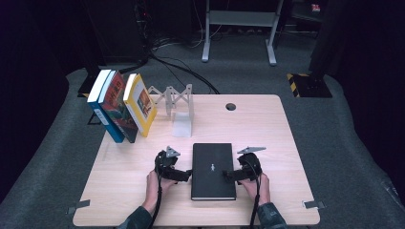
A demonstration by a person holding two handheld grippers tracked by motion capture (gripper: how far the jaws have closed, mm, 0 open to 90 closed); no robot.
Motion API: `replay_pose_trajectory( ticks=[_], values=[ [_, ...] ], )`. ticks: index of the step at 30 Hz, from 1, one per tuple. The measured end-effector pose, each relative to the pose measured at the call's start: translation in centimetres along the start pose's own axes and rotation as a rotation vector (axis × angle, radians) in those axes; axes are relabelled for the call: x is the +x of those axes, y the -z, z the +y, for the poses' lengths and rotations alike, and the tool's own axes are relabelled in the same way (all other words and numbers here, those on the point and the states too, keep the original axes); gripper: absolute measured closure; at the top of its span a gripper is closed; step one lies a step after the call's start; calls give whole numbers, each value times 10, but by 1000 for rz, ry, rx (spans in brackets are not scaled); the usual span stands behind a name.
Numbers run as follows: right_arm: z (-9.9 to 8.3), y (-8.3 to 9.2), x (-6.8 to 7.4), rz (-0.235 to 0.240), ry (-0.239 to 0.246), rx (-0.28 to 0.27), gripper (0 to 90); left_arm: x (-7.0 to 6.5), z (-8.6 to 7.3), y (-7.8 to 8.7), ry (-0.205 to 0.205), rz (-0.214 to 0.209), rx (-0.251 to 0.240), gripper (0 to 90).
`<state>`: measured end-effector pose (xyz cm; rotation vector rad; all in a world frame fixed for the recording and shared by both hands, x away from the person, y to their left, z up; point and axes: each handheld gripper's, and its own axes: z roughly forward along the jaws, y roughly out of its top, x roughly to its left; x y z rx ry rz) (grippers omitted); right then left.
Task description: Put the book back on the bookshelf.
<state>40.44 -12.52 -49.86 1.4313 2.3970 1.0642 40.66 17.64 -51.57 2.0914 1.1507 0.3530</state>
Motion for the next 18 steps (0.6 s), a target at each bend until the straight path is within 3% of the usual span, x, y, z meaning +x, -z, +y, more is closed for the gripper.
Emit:
replay_pose_trajectory(
  ticks=[7,11,16,18],
  values=[
    [3,-3,1,4,7,13,22,1,1,1,-7,0,16,0],
    [5,-4,1,-3,29,11,22,0,1,-1,12,10,0,0],
    [5,-3,0,2,18,23,21,0,2,-3,26,4,-1,0],
    [5,-2,-2,-3,7,21,22,-2,4,-5,13,4,1,1]
  ],
)
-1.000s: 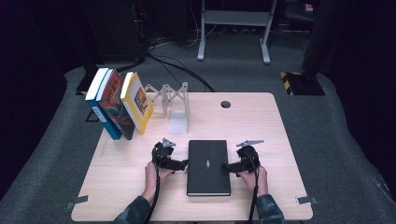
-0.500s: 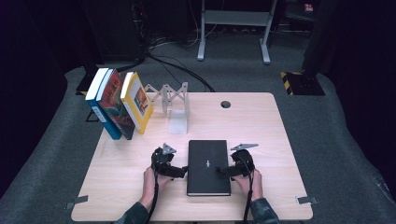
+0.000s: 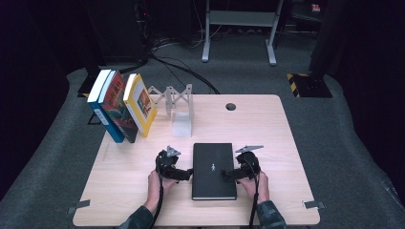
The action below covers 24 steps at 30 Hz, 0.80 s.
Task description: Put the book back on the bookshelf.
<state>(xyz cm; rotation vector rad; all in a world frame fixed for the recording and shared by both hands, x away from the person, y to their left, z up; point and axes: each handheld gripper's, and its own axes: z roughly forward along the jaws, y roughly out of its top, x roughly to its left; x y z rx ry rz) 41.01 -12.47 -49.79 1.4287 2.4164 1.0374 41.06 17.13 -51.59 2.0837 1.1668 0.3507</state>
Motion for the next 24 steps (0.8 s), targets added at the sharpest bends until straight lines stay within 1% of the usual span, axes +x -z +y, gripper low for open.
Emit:
replay_pose_trajectory(
  ticks=[1,2,3,4,5,6,7,8,9,10,11,12,13,16,17,19,20,22,24],
  values=[
    [0,1,-3,-1,2,-2,21,-2,1,-2,8,-4,-3,1],
    [-1,1,-5,-4,-3,-7,22,-2,3,-2,-4,-5,8,1],
    [-1,2,-7,-6,-5,-9,22,-5,4,-5,9,-3,-9,1],
    [-2,3,-9,-8,-23,-10,22,-5,5,-6,4,-9,-2,1],
    [-2,4,-11,-9,-24,-6,22,-6,7,-7,-6,-13,6,1],
    [-2,5,-12,-11,-27,-7,22,-8,8,-9,3,-7,-3,1],
    [-3,6,-14,-16,-33,-9,22,-9,9,-10,-1,-12,3,1],
    [-2,6,-16,-21,-17,-11,22,-9,10,-11,-9,-16,8,1],
    [-3,7,-17,-22,-29,-8,22,-11,11,-13,3,-19,3,1],
    [-3,8,-18,-24,-39,-1,22,-12,12,-14,2,-23,3,1],
    [-3,9,-21,-25,-33,-4,22,-13,13,-15,7,-25,2,1],
    [-3,9,-22,-25,-39,-5,22,-13,14,-16,2,-25,9,1],
    [-3,10,-25,-28,-34,-4,22,-15,15,-18,6,-26,1,1],
    [-3,12,-28,-36,-38,-2,22,-17,19,-21,-5,-28,13,1],
    [-2,13,-29,-41,-41,6,22,-19,20,-22,2,-36,14,1],
    [-2,14,-33,-52,-30,8,22,-21,22,-24,-2,-38,12,0],
    [-2,15,-34,-53,-40,7,22,-21,23,-26,-5,-33,13,1],
    [-2,16,-37,-57,-42,12,22,-23,25,-28,9,-43,13,1],
    [-2,17,-40,-61,-49,9,22,-25,28,-30,4,-44,16,0]
  ],
)
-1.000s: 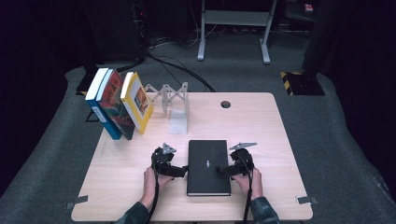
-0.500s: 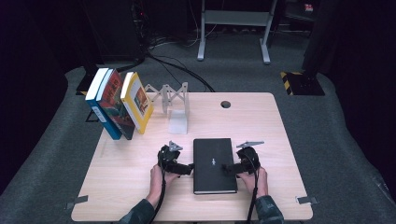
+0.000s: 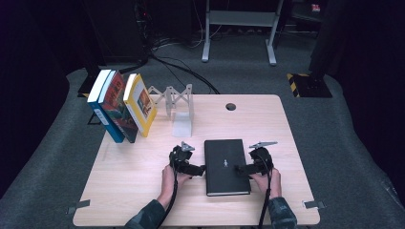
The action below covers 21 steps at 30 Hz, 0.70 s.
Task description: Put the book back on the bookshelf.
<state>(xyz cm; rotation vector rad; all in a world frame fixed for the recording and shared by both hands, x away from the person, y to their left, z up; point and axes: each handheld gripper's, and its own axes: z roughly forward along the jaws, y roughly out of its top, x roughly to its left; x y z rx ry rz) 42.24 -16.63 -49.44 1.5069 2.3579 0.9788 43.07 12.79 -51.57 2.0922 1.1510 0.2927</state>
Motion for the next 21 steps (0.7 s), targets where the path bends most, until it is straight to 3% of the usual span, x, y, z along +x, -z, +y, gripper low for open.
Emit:
replay_pose_trajectory(
  ticks=[13,18,21],
  values=[
    [-1,10,-19,-55,-9,0,23,-13,17,-19,4,-15,8,1],
    [-3,14,-29,-65,-37,-2,22,-19,23,-26,-4,-28,15,1],
    [-4,15,-33,-55,-67,-1,22,-21,23,-26,-20,-7,2,0]
  ],
)
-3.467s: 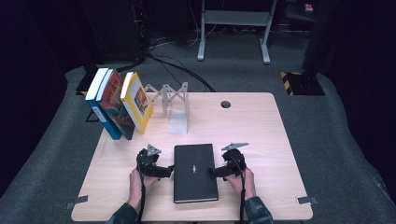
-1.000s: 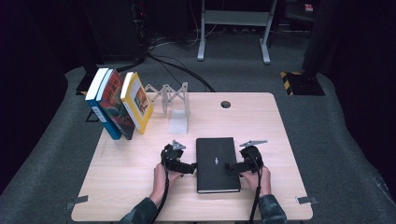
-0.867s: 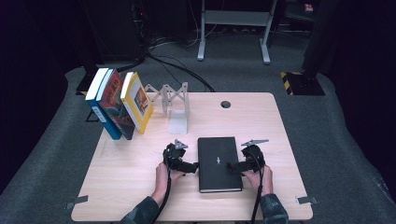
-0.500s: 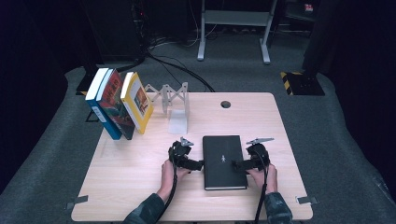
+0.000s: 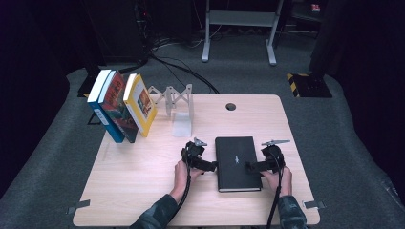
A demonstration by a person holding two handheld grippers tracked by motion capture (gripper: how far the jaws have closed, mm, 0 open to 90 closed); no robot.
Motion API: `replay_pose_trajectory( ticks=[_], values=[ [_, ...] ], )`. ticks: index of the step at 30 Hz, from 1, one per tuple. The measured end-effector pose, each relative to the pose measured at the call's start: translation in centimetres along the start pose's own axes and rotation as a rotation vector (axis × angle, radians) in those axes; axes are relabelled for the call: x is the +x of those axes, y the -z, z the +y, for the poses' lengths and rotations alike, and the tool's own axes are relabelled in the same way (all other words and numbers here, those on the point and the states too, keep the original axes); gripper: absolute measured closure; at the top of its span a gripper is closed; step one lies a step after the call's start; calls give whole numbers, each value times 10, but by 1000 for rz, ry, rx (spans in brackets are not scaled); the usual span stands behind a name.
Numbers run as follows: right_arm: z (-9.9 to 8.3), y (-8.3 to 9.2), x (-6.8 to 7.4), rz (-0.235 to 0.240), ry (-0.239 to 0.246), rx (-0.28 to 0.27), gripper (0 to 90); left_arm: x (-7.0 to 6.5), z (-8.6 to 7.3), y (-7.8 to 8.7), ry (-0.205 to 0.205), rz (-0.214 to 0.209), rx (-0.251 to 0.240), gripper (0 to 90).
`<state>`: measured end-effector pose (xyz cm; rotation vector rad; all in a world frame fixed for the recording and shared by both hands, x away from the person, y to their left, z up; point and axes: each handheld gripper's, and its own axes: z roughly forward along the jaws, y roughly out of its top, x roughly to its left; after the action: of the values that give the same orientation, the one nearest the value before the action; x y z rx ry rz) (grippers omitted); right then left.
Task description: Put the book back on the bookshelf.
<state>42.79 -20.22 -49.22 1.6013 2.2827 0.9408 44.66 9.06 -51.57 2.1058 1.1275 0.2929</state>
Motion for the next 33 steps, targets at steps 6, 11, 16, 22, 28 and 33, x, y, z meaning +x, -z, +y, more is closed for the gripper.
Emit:
replay_pose_trajectory(
  ticks=[6,11,16,22,28,33],
  values=[
    [0,-1,-3,2,-18,8,13,16,-9,19,-9,24,5,0],
    [7,3,13,-16,18,9,21,42,-25,44,-3,70,4,0],
    [16,3,32,-13,38,13,0,76,-50,66,39,152,1,0],
    [33,-5,63,-15,86,42,0,108,-79,86,88,238,0,0],
    [44,-26,86,-47,105,73,0,118,-93,94,93,280,-14,0],
    [48,-39,98,-80,109,87,0,121,-97,96,90,282,-33,0]
  ],
)
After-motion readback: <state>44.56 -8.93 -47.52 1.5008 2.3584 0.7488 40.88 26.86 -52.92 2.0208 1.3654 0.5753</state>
